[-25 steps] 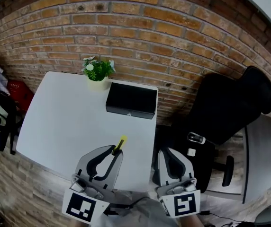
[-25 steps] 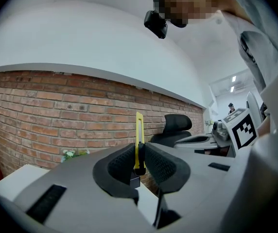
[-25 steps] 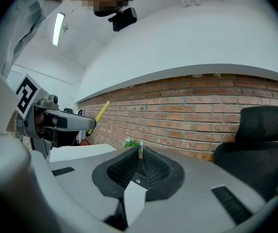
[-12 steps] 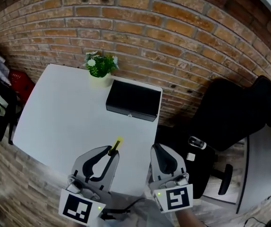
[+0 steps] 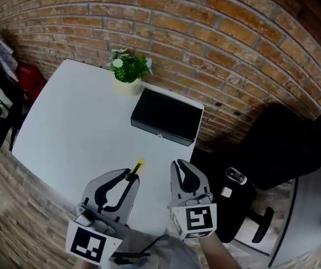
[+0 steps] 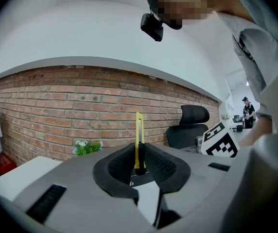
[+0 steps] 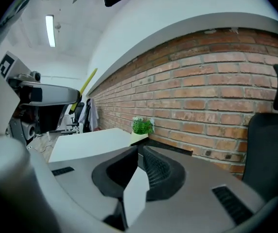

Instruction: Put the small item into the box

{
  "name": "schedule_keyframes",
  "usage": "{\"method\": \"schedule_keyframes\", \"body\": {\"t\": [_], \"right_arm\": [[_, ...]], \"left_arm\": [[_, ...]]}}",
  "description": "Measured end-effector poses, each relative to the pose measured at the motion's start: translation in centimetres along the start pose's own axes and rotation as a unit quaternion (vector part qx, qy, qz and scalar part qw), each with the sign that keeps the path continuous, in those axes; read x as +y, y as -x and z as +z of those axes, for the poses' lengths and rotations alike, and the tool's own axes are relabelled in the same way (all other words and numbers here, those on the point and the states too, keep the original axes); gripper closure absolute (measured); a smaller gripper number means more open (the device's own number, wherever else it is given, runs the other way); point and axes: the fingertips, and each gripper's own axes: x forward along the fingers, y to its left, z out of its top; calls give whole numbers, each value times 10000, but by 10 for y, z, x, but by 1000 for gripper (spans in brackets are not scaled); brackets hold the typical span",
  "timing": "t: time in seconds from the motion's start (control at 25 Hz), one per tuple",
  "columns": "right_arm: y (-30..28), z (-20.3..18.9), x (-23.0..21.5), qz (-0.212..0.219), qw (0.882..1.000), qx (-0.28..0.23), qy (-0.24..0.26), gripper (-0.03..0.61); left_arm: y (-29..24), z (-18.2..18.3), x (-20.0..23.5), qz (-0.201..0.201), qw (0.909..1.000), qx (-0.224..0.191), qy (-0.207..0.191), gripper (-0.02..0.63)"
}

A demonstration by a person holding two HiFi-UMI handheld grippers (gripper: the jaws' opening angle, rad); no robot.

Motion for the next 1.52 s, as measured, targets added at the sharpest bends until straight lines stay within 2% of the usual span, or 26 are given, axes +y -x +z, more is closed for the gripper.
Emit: {"method": "schedule_keyframes", "body": {"t": [0.36, 0.52, 0.76, 1.16, 1.52], "right_arm": [[-57, -36, -8, 127, 9980, 567, -254, 520], [-79, -54, -10, 263, 9964, 755, -287, 465], [-107, -78, -15, 329, 9939, 986, -370, 465], [-146, -116, -20, 255, 9867, 1419, -753, 465], [-162, -128, -19, 141, 9813, 1625, -1022, 465]], "left_arm": [[-12, -22, 15, 300, 9993, 209, 76, 538], [-19, -27, 18, 339, 9991, 247, 60, 538], [-25, -37, 20, 527, 9980, 357, 48, 538], [-27, -49, 25, 736, 9962, 441, 159, 538], [-23, -54, 29, 889, 9946, 508, 162, 538]]}}
